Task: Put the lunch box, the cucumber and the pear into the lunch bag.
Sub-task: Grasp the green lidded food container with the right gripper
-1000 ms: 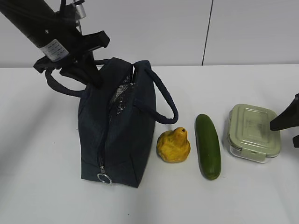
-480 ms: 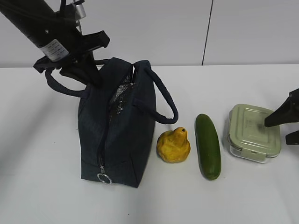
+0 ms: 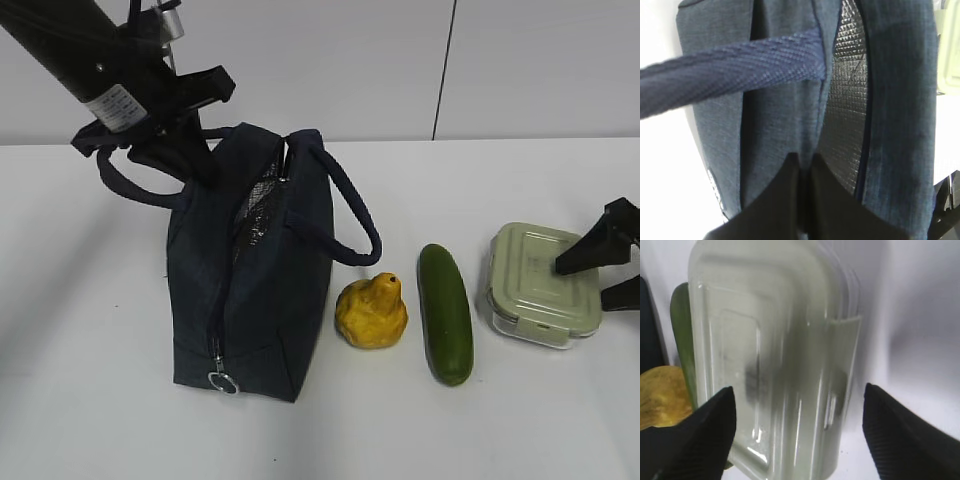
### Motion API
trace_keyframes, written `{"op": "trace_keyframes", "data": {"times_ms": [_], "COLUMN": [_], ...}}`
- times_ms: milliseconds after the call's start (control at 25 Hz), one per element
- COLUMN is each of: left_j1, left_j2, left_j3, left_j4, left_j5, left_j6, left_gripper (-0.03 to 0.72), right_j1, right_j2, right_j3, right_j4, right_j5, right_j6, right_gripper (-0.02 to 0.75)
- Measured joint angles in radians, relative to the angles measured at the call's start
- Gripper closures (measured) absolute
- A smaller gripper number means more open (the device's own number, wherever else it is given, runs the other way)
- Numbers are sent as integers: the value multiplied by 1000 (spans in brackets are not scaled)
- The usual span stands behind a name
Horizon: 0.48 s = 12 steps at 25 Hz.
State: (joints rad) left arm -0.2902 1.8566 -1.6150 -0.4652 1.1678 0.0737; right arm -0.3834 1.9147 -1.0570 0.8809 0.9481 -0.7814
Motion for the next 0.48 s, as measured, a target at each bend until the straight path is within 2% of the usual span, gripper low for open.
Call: {"op": "trace_keyframes", "data": {"times_ms": [240,480], "left_j1": [0,0], "left_j2": [0,0], "left_j3": [0,0], "left_j4": [0,0], "left_j5": [3,3], "left_j6": [0,0], "left_gripper": [680,680], "right_j1": [0,0], "right_j2": [58,112], "right_j3": [-32,-36], "right_j4": [17,111], "right_j5": [23,76], "right_j6": [-10,-87], "right_gripper": [155,155]}}
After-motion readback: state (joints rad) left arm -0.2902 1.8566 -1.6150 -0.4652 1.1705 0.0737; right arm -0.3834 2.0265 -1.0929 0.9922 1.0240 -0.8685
